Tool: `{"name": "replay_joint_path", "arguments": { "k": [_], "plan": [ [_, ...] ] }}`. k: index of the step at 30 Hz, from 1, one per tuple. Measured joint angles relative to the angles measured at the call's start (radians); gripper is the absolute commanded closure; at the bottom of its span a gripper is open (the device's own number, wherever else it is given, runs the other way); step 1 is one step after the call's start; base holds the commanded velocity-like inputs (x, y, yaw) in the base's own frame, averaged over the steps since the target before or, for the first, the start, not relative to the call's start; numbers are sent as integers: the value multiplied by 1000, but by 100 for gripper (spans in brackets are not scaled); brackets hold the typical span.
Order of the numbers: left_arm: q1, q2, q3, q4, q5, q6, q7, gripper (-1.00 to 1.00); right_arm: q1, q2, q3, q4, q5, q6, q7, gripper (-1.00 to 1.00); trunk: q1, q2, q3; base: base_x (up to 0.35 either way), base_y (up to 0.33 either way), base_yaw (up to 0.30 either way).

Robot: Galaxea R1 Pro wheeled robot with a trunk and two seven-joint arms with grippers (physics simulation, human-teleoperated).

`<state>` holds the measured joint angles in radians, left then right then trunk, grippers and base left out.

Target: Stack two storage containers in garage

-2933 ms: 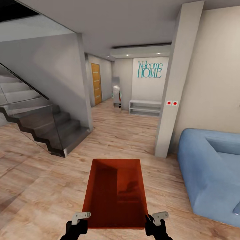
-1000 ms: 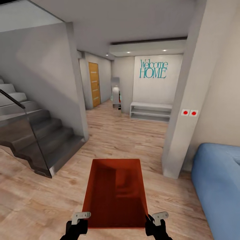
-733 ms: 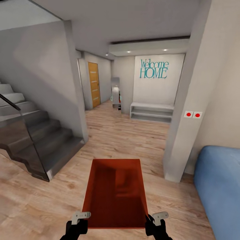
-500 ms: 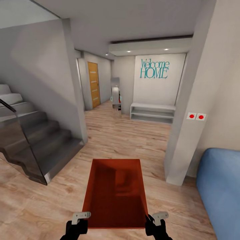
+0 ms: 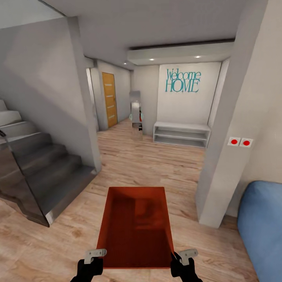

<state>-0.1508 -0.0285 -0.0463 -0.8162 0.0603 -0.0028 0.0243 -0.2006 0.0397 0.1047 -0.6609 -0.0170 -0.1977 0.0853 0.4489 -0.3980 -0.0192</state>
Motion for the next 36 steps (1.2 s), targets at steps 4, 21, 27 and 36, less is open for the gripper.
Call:
{"name": "replay_joint_path", "arguments": {
  "k": [4,21,27,36],
  "plan": [
    [0,0,0,0,0,0,0,100,0,0,0,0,0,0,0,100,0,0,0,322,0,0],
    [0,0,1,1,-1,-1,-1,100,0,0,1,0,1,0,-1,100,0,0,0,321,0,0],
    [0,0,1,1,-1,-1,-1,100,0,0,1,0,1,0,-1,100,0,0,0,321,0,0],
    [0,-1,2,1,-1,-1,-1,100,0,0,0,0,1,0,-1,100,0,0,0,321,0,0]
  ]
}}
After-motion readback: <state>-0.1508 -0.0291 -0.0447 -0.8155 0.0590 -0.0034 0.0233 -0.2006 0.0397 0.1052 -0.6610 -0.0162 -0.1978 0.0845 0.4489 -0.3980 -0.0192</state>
